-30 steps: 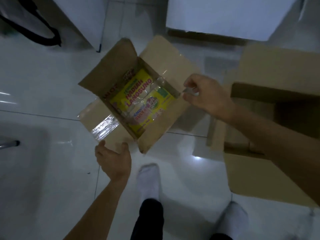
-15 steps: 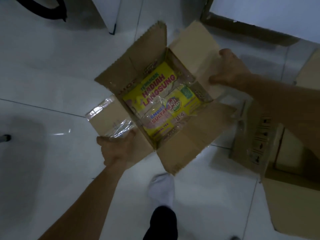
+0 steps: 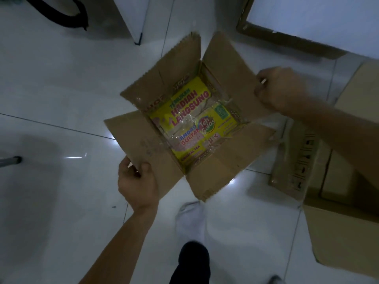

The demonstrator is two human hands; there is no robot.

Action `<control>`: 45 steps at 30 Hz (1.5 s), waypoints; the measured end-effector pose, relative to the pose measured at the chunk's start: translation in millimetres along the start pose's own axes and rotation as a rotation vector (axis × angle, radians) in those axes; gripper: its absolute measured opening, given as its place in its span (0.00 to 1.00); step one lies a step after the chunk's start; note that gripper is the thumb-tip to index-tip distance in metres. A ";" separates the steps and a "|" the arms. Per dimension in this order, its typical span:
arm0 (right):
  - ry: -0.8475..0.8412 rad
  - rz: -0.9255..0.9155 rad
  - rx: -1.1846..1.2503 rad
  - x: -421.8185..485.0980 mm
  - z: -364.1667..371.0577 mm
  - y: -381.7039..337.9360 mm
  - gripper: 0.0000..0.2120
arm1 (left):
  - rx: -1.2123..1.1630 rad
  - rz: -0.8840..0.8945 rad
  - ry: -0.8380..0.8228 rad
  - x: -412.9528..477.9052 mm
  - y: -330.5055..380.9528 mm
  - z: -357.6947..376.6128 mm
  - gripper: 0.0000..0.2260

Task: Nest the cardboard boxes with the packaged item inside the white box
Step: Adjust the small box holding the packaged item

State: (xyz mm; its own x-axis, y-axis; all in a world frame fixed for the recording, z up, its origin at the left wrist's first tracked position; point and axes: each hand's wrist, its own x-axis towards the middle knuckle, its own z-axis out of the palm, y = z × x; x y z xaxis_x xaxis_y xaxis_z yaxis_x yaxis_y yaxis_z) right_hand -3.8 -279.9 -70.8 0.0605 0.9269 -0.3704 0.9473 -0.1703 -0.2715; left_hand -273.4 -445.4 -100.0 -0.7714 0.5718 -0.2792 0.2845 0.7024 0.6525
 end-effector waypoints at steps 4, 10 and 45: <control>-0.014 0.031 0.035 -34.9 10.0 -0.6 0.10 | -0.015 0.156 -0.055 -8.9 12.9 -4.3 0.10; -0.047 0.195 0.276 -89.6 30.1 9.8 0.08 | 0.165 0.455 -0.073 42.2 26.9 -1.6 0.13; -0.037 0.385 0.458 -156.3 42.8 2.1 0.14 | 0.367 0.537 -0.155 37.9 43.9 -16.4 0.31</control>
State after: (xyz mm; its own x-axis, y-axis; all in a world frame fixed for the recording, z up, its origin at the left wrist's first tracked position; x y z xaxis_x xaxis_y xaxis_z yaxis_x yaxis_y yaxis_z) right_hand -24.8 -439.5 -51.4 0.3540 0.7588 -0.5467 0.6268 -0.6263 -0.4635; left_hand -299.5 -399.9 -70.3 -0.3860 0.9172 -0.0982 0.8026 0.3864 0.4545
